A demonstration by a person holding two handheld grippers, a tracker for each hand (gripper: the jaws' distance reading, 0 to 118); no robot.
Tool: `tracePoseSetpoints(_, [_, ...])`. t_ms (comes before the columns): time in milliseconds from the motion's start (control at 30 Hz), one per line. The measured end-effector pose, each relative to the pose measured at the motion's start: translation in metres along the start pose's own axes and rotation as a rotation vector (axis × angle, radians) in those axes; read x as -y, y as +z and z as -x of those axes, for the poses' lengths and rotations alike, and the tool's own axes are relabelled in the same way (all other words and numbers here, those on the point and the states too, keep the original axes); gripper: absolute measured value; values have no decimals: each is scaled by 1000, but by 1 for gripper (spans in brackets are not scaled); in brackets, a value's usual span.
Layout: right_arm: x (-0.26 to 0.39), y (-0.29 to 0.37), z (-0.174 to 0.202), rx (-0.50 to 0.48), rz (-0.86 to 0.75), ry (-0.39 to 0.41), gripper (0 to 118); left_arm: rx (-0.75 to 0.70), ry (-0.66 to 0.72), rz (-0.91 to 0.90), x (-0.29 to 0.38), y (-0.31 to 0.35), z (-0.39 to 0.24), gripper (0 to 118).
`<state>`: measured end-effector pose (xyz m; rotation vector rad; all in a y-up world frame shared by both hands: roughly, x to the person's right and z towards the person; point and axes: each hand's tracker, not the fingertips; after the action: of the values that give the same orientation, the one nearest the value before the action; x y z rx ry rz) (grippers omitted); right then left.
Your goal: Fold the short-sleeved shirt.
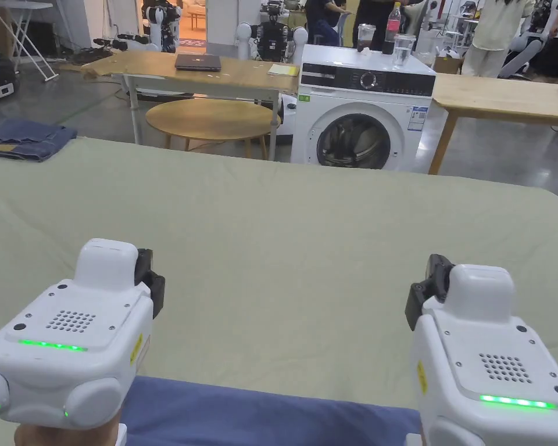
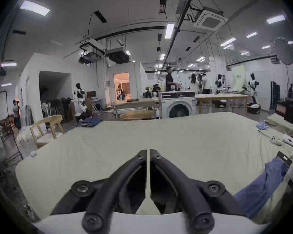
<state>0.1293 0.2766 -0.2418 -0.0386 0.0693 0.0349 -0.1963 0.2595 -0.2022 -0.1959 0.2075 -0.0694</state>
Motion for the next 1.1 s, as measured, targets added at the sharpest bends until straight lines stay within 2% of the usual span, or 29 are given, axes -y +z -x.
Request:
tracePoseSetpoints(67, [0, -4, 2, -37, 24, -65, 0, 19, 25, -8, -1, 5, 8, 0])
tracePoseSetpoints(200, [5, -7, 9, -28, 39, -53, 0, 16, 4, 13, -3, 14, 24, 0])
tracePoseSetpoints(333, [11, -11, 15, -60, 78, -38, 0, 139, 120, 251, 6, 11, 72, 0])
tracePoseSetpoints(500, [22, -16, 20, -90, 134, 2, 0, 245, 266, 537, 47, 1, 138, 0])
tracePoseSetpoints(600, [30, -19, 21, -118, 175, -2, 0, 307, 434, 712, 76, -7, 170, 0])
tracePoseSetpoints(633, [33, -20, 22, -123, 191, -2, 0, 332, 498, 753, 88, -12, 181, 6])
tracePoseSetpoints(700, [38, -21, 24, -126, 204, 2, 0, 386, 596, 817, 104, -17, 193, 31])
tracePoseSetpoints(733, [40, -21, 25, -130, 213, 5, 0, 419, 641, 855, 112, -21, 198, 37])
tracePoseSetpoints(767, [41, -21, 26, -134, 220, 8, 0, 458, 662, 878, 118, -24, 202, 37])
tracePoseSetpoints(800, [42, -21, 26, -135, 227, 11, 0, 487, 680, 884, 122, -25, 202, 53])
tracePoseSetpoints(833, [43, -22, 26, -137, 233, 12, 0, 523, 708, 893, 127, -28, 204, 58])
tracePoseSetpoints(933, [44, -22, 26, -139, 245, 18, 0, 637, 805, 927, 140, -38, 205, 64])
tracePoseSetpoints(1100, [47, -23, 25, -140, 258, 32, 0, 724, 888, 890, 153, -52, 195, 64])
